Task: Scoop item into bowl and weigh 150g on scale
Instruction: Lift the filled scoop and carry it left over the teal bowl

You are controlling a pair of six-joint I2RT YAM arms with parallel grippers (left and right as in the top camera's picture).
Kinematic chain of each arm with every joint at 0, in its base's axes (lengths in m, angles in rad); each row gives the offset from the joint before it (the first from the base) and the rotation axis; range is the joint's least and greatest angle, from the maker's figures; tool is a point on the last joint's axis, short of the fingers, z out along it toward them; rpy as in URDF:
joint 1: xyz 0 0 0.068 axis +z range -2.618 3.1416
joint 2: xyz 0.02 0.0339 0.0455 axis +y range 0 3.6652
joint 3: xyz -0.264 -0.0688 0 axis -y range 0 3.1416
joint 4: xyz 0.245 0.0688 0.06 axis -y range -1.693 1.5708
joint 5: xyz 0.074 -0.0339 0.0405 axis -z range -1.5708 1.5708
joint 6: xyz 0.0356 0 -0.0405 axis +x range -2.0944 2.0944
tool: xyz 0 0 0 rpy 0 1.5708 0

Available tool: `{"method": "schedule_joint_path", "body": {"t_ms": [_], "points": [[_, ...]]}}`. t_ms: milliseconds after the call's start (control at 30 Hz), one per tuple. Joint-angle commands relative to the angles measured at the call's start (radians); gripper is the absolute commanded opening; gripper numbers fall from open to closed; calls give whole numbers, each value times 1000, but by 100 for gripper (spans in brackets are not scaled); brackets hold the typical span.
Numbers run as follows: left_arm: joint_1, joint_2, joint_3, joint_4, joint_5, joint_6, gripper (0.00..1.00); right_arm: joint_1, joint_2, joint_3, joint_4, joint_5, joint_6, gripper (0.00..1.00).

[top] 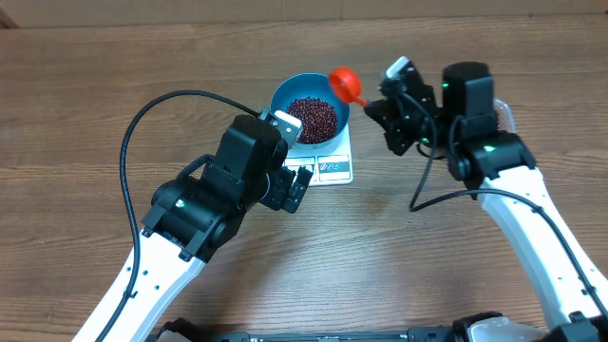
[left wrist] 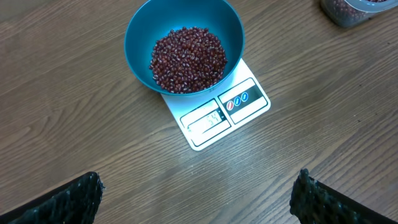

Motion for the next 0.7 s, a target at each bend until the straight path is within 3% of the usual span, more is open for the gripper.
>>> {"method": "schedule_joint_path", "body": {"t_ms": [0, 667], "points": [[6, 3, 15, 2, 12, 19, 100, 25, 46, 23, 21, 52, 6, 4], [6, 3, 15, 2, 12, 19, 100, 77, 190, 23, 134, 66, 66, 4]]}}
